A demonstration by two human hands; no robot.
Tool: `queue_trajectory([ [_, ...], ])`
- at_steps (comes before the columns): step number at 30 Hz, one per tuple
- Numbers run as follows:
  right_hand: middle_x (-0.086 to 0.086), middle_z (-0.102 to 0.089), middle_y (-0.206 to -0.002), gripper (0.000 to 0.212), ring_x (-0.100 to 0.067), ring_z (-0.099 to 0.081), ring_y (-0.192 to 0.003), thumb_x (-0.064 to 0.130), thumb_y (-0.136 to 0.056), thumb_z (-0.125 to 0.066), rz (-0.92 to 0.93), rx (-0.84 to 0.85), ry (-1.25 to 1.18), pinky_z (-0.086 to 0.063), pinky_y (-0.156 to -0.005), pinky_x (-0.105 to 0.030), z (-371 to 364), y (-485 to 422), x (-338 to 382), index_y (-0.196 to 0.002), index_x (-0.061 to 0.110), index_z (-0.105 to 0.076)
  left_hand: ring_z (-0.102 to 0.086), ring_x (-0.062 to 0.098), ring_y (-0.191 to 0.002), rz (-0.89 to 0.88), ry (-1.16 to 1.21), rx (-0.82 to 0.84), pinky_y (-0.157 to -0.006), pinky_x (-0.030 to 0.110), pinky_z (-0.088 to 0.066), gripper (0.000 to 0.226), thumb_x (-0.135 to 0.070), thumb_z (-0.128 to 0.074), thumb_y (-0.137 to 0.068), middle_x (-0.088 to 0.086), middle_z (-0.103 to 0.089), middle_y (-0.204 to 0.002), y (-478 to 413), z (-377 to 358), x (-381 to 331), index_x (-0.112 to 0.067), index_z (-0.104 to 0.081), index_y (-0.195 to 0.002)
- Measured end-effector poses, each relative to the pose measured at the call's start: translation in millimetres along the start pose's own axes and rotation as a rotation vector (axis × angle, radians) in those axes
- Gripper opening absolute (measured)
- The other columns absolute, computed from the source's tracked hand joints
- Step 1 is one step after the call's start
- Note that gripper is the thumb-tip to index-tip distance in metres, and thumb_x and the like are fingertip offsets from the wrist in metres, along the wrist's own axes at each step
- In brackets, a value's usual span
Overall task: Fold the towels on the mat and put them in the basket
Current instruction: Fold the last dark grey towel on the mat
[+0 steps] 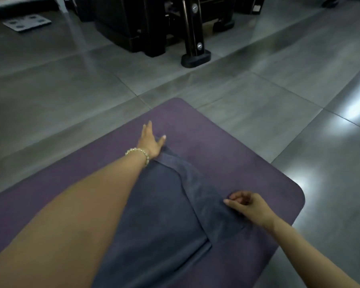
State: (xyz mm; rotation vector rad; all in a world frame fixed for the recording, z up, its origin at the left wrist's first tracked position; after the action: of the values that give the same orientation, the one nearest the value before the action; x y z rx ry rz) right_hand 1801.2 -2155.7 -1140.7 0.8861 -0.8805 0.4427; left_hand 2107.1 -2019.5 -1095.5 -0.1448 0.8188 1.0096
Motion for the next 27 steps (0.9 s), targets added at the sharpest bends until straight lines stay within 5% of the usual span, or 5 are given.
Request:
queue_trajectory([
  [6,0.005,-0.064,-0.064,0.042,-0.011,-0.056,-0.061,0.055,-0.065,-0.076,0.011,-0.161,0.136,-0.047,-0.062,-0.027,-10,4,-22,-0.073,0.015,-0.067,0.006,0.024,-0.147,0.024,-0.32,0.177,-0.119,0.034,0.0,0.073,-0.052,-0.032,-0.097,0.003,0.005,-0.16,19,-73,46,-0.013,-0.002,-0.152],
  [12,0.004,-0.053,-0.05,0.052,-0.012,-0.048,-0.051,0.064,-0.074,-0.065,-0.005,-0.298,0.379,-0.039,-0.052,-0.031,-24,10,-23,-0.059,0.015,-0.052,-0.045,0.034,-0.12,0.339,0.251,-0.445,-0.102,0.036,-0.033,0.061,-0.036,-0.061,-0.09,0.021,-0.043,-0.133,40,-55,43,0.004,-0.037,-0.13],
  [16,0.003,-0.05,-0.047,0.048,-0.012,-0.044,-0.047,0.052,-0.077,-0.069,0.01,-0.3,0.289,-0.038,-0.05,-0.031,-27,8,-28,-0.052,0.017,-0.049,-0.059,0.019,-0.074,0.583,0.68,-0.158,-0.064,0.03,-0.055,0.031,-0.031,-0.067,-0.086,0.008,-0.059,-0.077,35,-76,35,-0.002,-0.057,-0.09],
  [23,-0.003,-0.058,-0.052,0.041,-0.011,-0.045,-0.048,0.047,-0.078,-0.071,0.065,-0.3,0.296,-0.044,-0.053,-0.035,-16,2,-37,-0.056,0.018,-0.052,-0.056,0.019,-0.09,0.448,0.799,-0.097,-0.057,0.026,-0.056,0.014,-0.017,-0.063,-0.09,0.005,-0.056,-0.093,45,-80,18,-0.01,-0.051,-0.089],
  [27,0.008,-0.058,-0.071,0.03,-0.015,-0.055,-0.067,0.05,-0.081,-0.067,0.135,-0.42,0.515,-0.044,-0.058,-0.031,-19,13,-32,-0.075,0.024,-0.054,-0.062,0.018,-0.068,0.463,0.806,-0.014,-0.047,0.021,-0.054,0.018,-0.017,-0.065,-0.089,0.004,-0.059,-0.086,71,-81,35,-0.013,-0.047,-0.085],
])
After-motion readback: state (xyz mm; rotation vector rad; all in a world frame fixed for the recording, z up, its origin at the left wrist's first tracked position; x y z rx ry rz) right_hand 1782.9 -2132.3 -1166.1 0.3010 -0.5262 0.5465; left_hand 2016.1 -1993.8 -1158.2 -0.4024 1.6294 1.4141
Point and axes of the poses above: each hand's wrist, its own y-axis away from the middle knuckle, its own z-axis out of the back of the hand, x = y × z, the point moved 3 cm from there along -y, towards the middle knuckle
